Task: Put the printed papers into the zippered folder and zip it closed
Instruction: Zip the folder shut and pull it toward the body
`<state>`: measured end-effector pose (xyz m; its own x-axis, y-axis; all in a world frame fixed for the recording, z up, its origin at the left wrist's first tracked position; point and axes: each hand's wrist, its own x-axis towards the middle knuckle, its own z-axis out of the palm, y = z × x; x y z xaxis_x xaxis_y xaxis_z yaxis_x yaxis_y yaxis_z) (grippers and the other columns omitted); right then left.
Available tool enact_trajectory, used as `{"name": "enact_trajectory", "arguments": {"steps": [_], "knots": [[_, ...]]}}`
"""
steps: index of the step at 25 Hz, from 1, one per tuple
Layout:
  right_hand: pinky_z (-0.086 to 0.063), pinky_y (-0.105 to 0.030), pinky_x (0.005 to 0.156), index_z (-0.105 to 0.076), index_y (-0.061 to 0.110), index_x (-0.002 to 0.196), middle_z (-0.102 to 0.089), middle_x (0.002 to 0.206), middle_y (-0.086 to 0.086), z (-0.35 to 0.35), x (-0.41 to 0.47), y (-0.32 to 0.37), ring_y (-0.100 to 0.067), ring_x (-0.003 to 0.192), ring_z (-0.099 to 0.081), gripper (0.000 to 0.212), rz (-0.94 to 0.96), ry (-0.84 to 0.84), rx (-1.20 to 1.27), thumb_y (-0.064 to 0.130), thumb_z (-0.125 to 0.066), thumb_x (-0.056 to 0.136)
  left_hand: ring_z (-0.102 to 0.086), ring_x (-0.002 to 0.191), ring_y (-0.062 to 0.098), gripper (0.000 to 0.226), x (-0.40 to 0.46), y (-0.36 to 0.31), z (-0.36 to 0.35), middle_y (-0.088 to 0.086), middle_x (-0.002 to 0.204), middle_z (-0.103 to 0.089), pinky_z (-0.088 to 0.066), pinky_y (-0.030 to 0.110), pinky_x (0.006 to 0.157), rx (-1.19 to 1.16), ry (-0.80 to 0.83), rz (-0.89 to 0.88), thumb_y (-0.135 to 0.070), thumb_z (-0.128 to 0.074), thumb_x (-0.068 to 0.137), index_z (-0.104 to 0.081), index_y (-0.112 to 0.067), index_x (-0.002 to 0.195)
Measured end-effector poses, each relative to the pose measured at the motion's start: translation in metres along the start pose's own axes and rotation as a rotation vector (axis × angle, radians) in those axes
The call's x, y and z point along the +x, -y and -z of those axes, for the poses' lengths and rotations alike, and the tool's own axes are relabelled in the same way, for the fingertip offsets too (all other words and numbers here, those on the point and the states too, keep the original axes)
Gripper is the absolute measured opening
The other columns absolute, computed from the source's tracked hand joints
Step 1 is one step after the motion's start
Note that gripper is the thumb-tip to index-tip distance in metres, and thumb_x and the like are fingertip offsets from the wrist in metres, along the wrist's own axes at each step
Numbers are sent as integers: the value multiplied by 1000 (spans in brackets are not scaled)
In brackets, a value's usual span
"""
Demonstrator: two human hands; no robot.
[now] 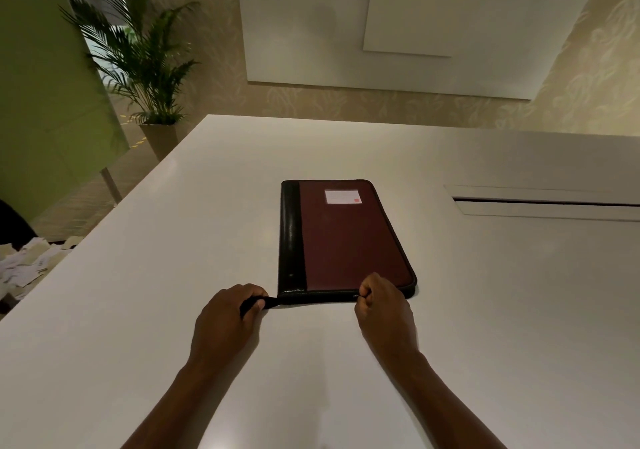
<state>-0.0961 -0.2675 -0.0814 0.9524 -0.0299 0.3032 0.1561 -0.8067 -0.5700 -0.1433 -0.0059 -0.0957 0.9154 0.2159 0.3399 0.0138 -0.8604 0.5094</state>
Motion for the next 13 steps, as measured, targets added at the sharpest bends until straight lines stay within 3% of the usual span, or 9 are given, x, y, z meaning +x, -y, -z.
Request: {"name": "enact_trajectory", "arguments": {"steps": [10, 13], "knots": [[-38, -31, 48, -38, 22, 73, -50, 69, 2, 49, 21, -66, -17, 60, -49, 18, -29, -23, -29, 5, -44, 76, -53, 74, 2, 12, -6, -24, 1, -24, 77, -60, -40, 24, 57, 130, -56, 128, -31, -58, 85, -59, -42, 91], [-41, -34, 51, -42, 21, 74, -52, 70, 3, 59, 30, -77, -20, 62, -50, 17, -17, 2, 4, 4, -45, 77, -57, 71, 4, 17, -3, -36, 8, -18, 72, -62, -40, 26, 56, 154, -16, 166, -24, -59, 86, -59, -40, 80]]}}
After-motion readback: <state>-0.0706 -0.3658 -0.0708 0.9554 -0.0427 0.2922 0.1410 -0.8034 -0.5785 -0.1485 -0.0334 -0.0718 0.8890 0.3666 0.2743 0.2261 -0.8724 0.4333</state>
